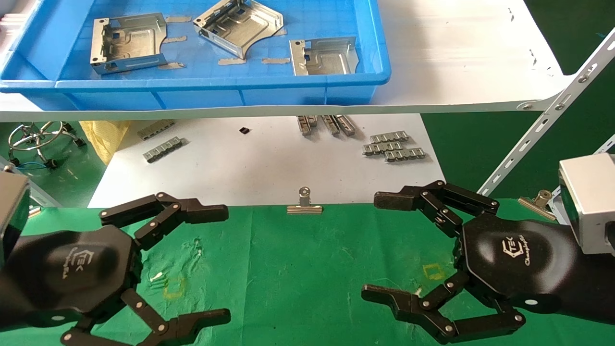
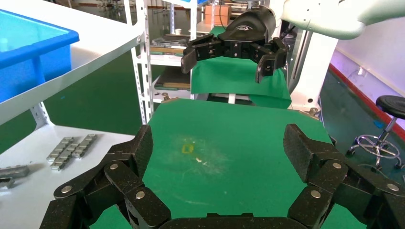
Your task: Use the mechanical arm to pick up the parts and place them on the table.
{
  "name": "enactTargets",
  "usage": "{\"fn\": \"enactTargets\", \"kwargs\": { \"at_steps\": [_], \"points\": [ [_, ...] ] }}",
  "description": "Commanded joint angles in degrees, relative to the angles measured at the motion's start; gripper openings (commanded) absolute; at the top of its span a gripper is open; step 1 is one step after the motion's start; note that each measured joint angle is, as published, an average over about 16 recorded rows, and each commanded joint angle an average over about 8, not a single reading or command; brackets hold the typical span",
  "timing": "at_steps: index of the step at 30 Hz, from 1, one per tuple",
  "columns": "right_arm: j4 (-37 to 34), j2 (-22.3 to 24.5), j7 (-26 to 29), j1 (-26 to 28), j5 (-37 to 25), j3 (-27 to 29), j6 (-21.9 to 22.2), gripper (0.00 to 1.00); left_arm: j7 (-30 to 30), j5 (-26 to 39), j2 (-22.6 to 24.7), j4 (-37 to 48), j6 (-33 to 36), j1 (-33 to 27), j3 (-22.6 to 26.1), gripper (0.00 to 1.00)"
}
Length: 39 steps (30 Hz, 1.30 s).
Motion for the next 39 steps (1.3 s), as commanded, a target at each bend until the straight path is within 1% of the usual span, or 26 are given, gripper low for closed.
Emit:
{"fn": "enactTargets", "kwargs": {
  "at_steps": [1, 31, 32, 39],
  "points": [
    [0.00, 0.00, 0.00, 0.00, 0.00, 0.00, 0.00, 1.00, 0.00, 0.00, 0.00, 0.00, 0.00, 0.00, 0.00, 1.00],
    [0.00, 0.00, 0.00, 0.00, 0.00, 0.00, 0.00, 1.00, 0.00, 0.00, 0.00, 0.00, 0.00, 0.00, 0.00, 1.00],
    [0.00, 0.00, 0.00, 0.00, 0.00, 0.00, 0.00, 0.92, 0.00, 0.00, 0.00, 0.00, 0.00, 0.00, 0.00, 1.00],
    [0.00, 0.00, 0.00, 0.00, 0.00, 0.00, 0.00, 0.04, 0.00, 0.00, 0.00, 0.00, 0.00, 0.00, 0.00, 1.00]
  ]
}}
